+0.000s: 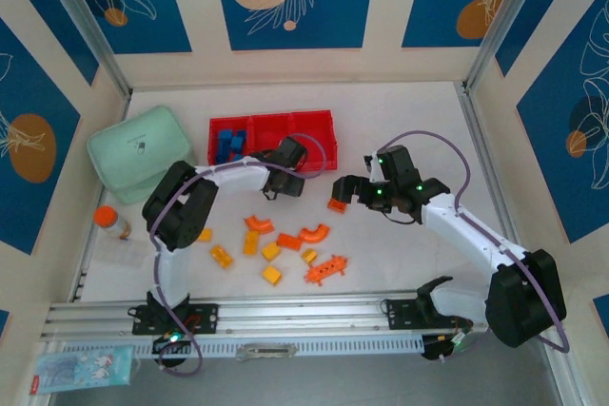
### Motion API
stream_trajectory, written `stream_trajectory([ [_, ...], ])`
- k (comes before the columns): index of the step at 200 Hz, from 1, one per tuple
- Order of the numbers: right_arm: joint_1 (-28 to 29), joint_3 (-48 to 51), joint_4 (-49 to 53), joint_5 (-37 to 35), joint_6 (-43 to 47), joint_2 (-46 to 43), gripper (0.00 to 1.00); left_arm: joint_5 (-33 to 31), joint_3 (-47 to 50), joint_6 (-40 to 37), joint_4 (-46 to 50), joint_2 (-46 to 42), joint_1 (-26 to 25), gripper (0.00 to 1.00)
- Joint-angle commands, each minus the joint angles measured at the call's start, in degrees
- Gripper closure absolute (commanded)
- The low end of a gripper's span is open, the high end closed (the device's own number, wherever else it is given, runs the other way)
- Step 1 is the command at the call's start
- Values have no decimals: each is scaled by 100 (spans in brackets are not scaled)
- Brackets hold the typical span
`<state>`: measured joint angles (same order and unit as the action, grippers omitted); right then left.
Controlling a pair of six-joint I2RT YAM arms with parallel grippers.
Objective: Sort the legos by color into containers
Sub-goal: Pick up the lego from the center of the table.
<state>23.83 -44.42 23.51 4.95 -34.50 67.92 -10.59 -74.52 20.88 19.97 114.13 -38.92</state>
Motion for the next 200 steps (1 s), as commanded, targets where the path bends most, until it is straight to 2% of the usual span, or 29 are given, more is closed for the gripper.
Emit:
stream_trajectory([
  [1, -46, 4, -4, 180, 5, -69, 1, 4, -155, -49, 193, 108, 3, 44],
  [56, -98, 43, -39, 244, -32, -86, 1, -84, 90, -25, 220, -19, -2, 58],
  [93, -124, 13, -39, 292, -31, -104, 1, 73, 181, 29, 220, -214, -19, 66],
  [134, -99, -120, 113, 309, 115, -129, 1, 205, 231, 214, 570, -616, -72, 69],
  [176, 162, -512, 392, 270, 328, -35, 1, 563, 582, 517, 810, -1445, -64, 70],
  [200, 408, -743, 379, 188, 356, 134, 1, 378, 403, 635, 1120, -1768, 41, 71],
])
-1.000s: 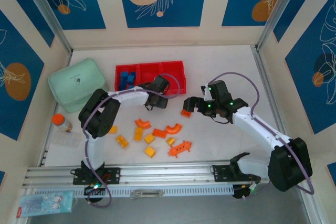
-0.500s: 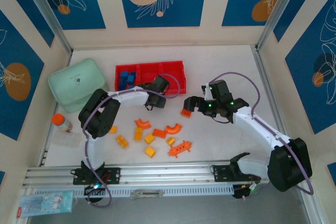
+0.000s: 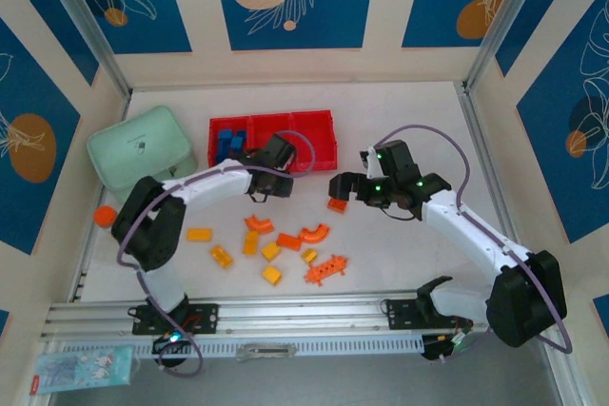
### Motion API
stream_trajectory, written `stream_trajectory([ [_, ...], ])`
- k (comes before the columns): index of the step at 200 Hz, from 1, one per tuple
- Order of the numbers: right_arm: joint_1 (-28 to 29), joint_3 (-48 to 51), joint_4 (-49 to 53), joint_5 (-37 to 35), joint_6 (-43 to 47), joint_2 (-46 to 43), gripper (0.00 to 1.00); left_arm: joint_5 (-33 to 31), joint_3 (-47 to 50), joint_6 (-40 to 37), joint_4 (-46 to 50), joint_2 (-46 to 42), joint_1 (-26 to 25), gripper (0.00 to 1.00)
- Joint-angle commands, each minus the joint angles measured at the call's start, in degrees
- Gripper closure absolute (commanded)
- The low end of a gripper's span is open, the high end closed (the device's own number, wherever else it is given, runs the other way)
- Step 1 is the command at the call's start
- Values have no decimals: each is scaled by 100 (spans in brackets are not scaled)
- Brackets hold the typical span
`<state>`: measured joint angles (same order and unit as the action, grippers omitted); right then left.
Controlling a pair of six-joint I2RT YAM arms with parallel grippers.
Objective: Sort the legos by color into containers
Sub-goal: Pick up the lego from the center of the table, then place the lego in the container.
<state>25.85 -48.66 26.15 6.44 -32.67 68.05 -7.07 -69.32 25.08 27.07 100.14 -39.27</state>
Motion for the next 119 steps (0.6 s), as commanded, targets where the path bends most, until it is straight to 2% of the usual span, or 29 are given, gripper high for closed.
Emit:
stream_trajectory([
  [1, 213, -328, 107, 36, 173, 134, 1, 19, -130, 220, 424, -375, 85, 71],
  [38, 341, -609, 74, -20, 114, 367, 1, -261, -1206, 317, 1035, 49, 451, 73],
  [75, 291, -655, 43, -23, 102, 358, 1, -665, -2462, 338, 1533, 1095, 824, 72],
  [103, 212, -648, 53, 42, 87, 340, 1, -748, -3041, 350, 1573, 1671, 927, 71],
  [119, 144, -655, 48, 162, 67, 349, 1, -783, -3358, 299, 1627, 1903, 956, 60],
])
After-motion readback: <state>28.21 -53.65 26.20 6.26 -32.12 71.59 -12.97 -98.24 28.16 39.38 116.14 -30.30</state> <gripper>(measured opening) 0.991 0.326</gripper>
